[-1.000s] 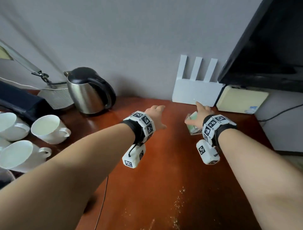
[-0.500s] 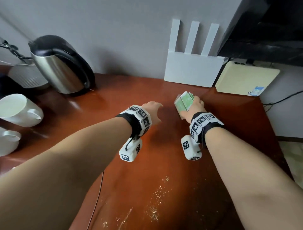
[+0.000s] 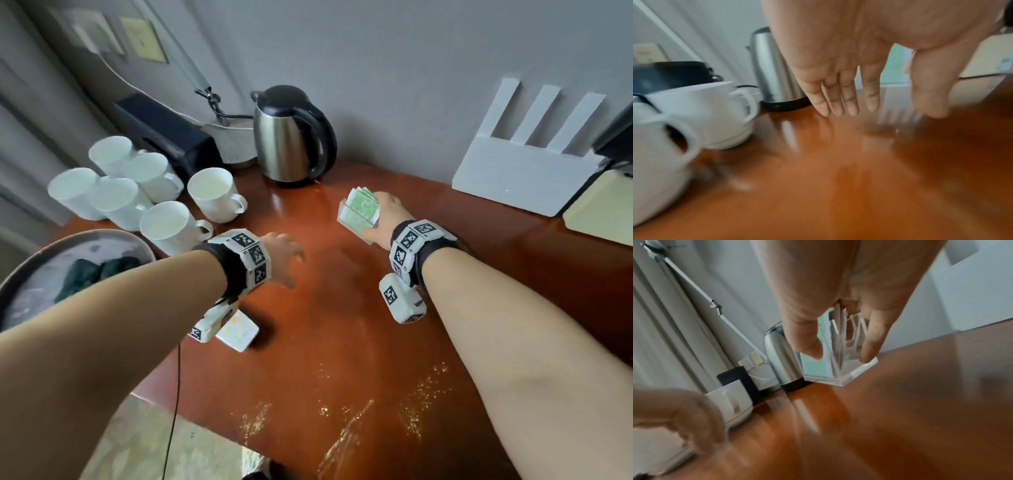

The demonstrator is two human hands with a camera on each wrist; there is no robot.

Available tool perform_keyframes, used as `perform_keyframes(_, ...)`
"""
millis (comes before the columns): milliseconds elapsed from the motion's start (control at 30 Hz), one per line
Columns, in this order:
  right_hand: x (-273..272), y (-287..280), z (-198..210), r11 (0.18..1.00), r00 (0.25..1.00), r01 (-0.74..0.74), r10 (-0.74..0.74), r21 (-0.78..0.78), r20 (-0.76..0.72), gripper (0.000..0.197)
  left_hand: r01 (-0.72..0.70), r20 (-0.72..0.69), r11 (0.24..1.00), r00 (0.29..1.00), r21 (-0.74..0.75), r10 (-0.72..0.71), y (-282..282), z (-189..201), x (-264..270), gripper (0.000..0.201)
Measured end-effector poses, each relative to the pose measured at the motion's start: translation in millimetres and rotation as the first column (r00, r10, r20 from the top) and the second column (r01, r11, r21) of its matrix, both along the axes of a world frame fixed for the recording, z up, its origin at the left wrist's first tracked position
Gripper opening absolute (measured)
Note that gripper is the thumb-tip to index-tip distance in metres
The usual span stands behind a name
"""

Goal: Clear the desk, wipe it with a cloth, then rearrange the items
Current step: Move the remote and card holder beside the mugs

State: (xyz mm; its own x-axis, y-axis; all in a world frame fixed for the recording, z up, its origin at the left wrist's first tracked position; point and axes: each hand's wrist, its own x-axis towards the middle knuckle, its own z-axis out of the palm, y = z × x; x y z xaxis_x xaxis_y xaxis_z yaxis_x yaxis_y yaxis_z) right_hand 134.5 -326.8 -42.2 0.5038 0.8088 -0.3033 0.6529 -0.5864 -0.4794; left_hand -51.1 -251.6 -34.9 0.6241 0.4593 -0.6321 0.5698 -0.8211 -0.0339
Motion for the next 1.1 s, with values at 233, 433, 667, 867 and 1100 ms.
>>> perform_keyframes(233,-77,66,-24,0.996,0.996,-0.073,0.075,-0.053,0.042,0.063,0.155,-0.292,0.988,0.944,-0.024,-0.155,13,-18,-105,0.090)
perform_keyframes(433,-107,108,-49,0.998,0.997,-0.056,0.058,-0.032,0.058,0.059,0.313,-0.206,0.949,0.932,0.033,-0.300,20,-42,-122,0.075)
perform_keyframes(667,-100,122,-58,1.000,0.991,0.025,-0.023,-0.010,0.129,0.057,0.522,-0.097,0.852,0.851,0.044,-0.517,34,-49,-107,0.070)
perform_keyframes(867,-85,119,-56,0.997,0.996,0.005,0.003,-0.081,0.091,0.060,0.339,-0.004,0.939,0.941,0.062,-0.339,57,-41,-90,0.054)
perform_keyframes(1100,-80,133,-60,0.996,0.997,0.005,0.002,-0.094,0.075,0.051,-0.041,0.049,0.999,0.998,-0.014,0.042,50,-54,-96,0.056)
